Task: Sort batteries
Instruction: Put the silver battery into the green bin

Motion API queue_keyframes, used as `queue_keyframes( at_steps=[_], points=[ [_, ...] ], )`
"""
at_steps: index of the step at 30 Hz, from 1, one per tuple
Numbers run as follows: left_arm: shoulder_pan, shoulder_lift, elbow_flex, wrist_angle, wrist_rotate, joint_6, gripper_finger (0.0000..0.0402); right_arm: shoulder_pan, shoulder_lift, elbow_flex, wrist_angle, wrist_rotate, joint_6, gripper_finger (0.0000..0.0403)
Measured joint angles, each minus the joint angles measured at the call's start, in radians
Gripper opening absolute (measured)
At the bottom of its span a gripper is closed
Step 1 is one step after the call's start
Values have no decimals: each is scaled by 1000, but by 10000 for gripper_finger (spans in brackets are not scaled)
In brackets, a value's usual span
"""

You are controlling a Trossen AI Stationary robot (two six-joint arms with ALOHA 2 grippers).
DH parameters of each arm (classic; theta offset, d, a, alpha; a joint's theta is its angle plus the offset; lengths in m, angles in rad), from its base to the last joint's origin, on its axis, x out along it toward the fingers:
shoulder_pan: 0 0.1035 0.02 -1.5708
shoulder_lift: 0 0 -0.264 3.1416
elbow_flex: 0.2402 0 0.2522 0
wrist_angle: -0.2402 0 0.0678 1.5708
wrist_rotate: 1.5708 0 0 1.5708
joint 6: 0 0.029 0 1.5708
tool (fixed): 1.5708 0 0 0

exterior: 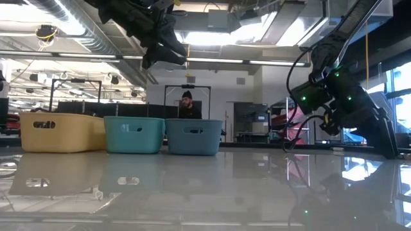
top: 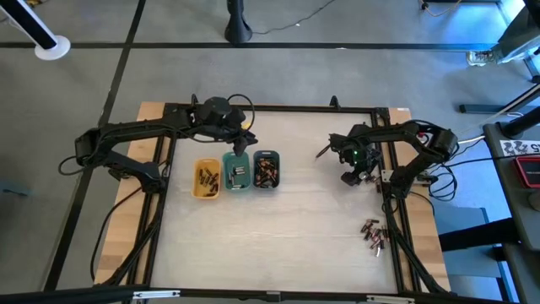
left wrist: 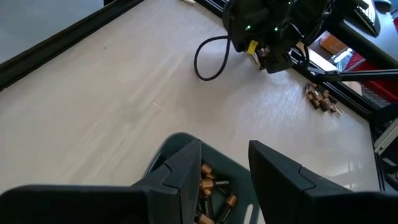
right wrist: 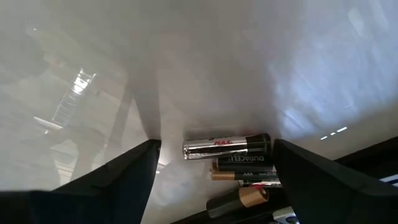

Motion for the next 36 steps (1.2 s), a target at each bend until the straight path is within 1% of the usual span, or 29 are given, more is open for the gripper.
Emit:
queue_keyframes(
  at_steps=[4, 12, 16, 21, 23, 26, 31, 36],
  points=[
    [0, 0, 0, 0, 0, 0, 125, 1, 0, 2, 3, -1, -5, 294],
    [0, 0, 0, 0, 0, -7, 125, 1, 1, 2, 5, -15, -8, 217],
    [-8, 0, 0, 0, -2, -8, 125, 1, 1, 2, 1, -14, -8, 189],
    [-17, 0, 0, 0, -1, -8, 125, 2, 4, 30, -23, -9, -10, 188],
    [-18, 0, 0, 0, -1, -14, 125, 2, 4, 63, -39, 0, -11, 193],
    [-20, 0, 0, -1, -1, -26, 125, 2, 4, 119, -56, -12, -12, 193],
    [-43, -3, 0, -16, -2, -31, 125, 2, 3, 233, -62, -66, -16, 189],
    [-73, -5, -1, -71, -1, -7, 125, 31, 2, 362, -22, -176, -34, 198]
  ],
)
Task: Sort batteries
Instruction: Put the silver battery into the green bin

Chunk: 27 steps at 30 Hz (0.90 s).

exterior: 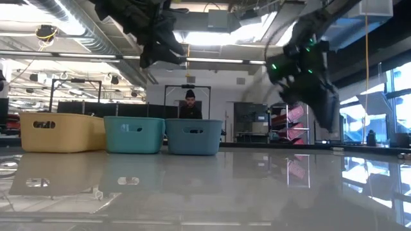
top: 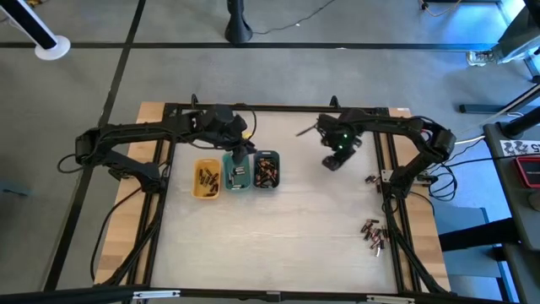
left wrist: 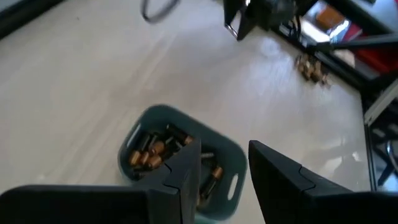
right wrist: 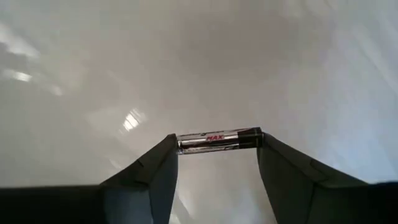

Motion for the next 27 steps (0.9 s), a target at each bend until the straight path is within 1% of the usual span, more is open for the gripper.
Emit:
queue_keyframes(
  at_steps=[3, 6, 12, 15, 18, 23, 27],
  points=[
    [-11, -10, -1, -21, -4, 27, 125, 46, 0, 76, 89, -79, 0, 199],
    [-13, -33, -18, -12, -28, 44, 125, 94, 0, 136, 243, -174, 11, 198],
    [-30, -92, -107, 151, -41, 59, 125, 145, -1, 195, 609, -416, 125, 199],
    [-58, -122, -137, 246, -40, 102, 125, 149, -1, 207, 744, -494, 188, 199],
    [-84, -127, -137, 309, -40, 162, 125, 149, -1, 207, 850, -551, 252, 199],
    [-123, -118, -137, 408, -41, 286, 125, 149, -1, 207, 969, -585, 331, 199],
    [-146, -107, -137, 468, -57, 354, 125, 156, -1, 207, 1030, -595, 386, 199]
  ],
)
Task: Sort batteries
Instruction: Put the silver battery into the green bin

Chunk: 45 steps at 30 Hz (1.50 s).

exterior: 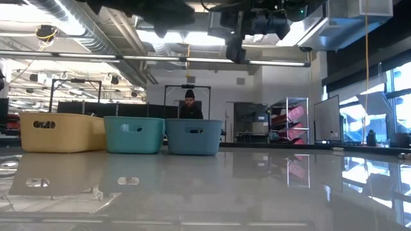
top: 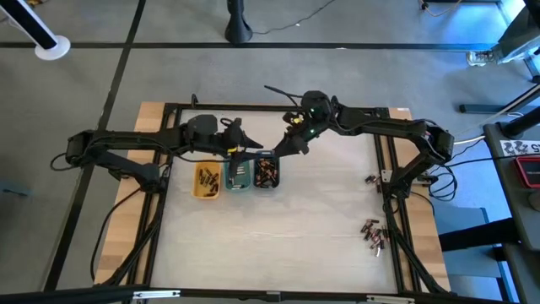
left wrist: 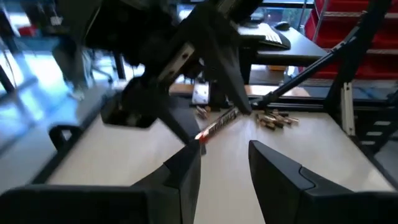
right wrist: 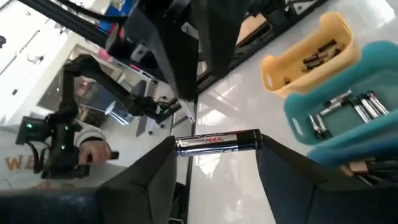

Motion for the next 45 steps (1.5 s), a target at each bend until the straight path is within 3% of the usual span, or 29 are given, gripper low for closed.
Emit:
queue_keyframes(
  at_steps=[10, 24, 36, 45],
  points=[
    [-58, 12, 0, 75, -66, 191, 125, 46, 0, 0, 33, 3, 15, 199],
    [-72, 22, 0, 79, -72, 186, 129, 43, 0, 0, 85, 10, 32, 199],
    [-72, 50, 0, 160, -71, 272, 261, 43, 0, 0, 86, 5, 34, 199],
    [-72, 83, 0, 189, -71, 337, 261, 43, 0, 0, 124, 1, 60, 199]
  ],
)
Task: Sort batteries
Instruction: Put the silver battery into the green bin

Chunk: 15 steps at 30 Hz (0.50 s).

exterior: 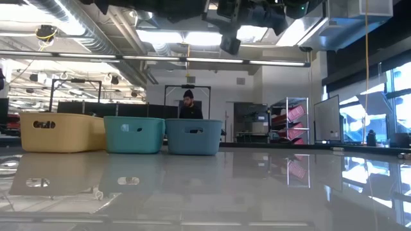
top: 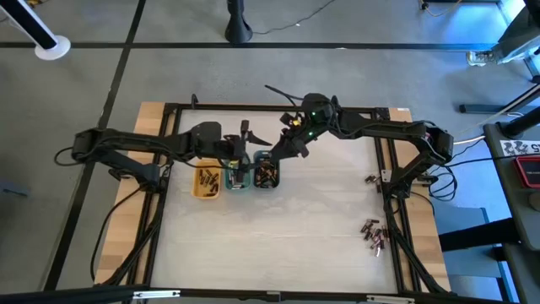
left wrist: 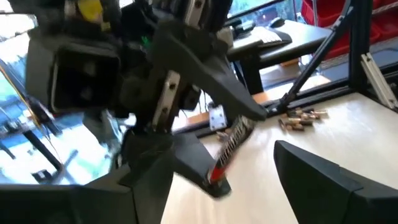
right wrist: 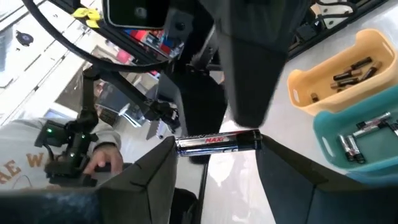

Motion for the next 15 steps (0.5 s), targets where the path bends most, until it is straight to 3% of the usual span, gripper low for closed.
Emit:
queue_keyframes(
  at_steps=[8, 15],
  points=[
    [-6, 10, 0, 36, 4, 41, 254, 0, 0, 0, 10, -3, 32, 199],
    [-5, 9, 0, 36, 4, 41, 221, 0, 0, 0, 10, -3, 45, 199]
  ],
)
